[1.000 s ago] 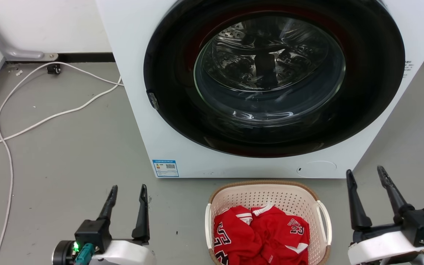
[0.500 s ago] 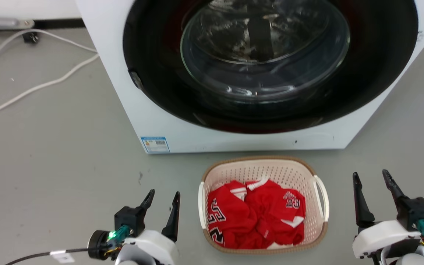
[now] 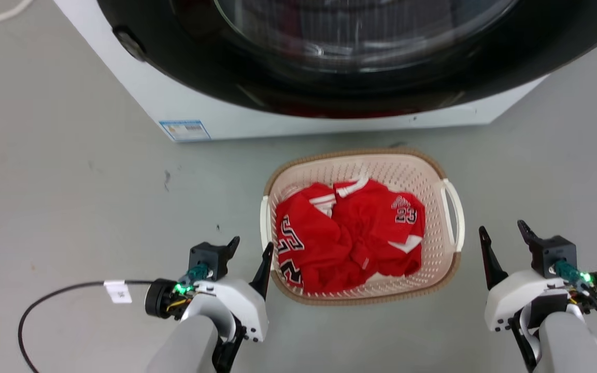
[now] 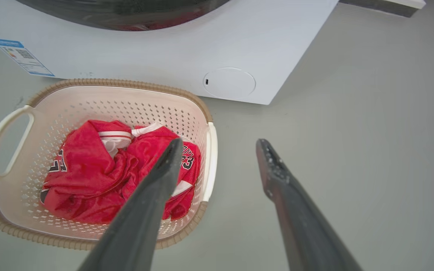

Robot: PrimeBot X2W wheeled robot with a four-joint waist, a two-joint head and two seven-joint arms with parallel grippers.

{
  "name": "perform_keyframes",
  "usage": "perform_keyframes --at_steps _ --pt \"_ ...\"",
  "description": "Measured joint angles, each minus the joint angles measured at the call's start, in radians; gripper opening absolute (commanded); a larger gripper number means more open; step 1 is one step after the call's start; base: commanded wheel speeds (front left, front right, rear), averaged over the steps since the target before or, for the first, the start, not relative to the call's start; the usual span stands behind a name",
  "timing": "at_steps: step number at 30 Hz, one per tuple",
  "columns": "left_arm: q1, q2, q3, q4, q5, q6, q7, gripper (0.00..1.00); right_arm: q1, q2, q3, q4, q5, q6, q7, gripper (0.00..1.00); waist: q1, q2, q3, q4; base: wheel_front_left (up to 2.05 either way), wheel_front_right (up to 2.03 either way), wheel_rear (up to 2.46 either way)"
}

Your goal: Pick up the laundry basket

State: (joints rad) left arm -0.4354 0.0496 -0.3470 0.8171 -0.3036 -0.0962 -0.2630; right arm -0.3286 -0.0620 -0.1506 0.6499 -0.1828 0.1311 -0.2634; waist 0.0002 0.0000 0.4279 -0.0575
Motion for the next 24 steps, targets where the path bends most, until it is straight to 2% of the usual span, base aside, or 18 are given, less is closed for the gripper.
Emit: perform_keyframes --at_steps 14,24 --pt "-0.223 0.000 -0.091 0.210 -0.073 0.020 0.000 1.00 -0.212 -0.059 0.030 0.241 -0.011 0.000 0.000 1.00 0.0000 0.0000 0.227 -0.014 0.00 0.00 0.00" --pt "-0.326 0.000 -0.137 0.226 -0.091 0.030 0.000 1.00 -0.342 -0.080 0.047 0.343 -0.006 0.000 0.000 1.00 -0.0001 0.0000 0.346 -0.002 0.00 0.00 0.00"
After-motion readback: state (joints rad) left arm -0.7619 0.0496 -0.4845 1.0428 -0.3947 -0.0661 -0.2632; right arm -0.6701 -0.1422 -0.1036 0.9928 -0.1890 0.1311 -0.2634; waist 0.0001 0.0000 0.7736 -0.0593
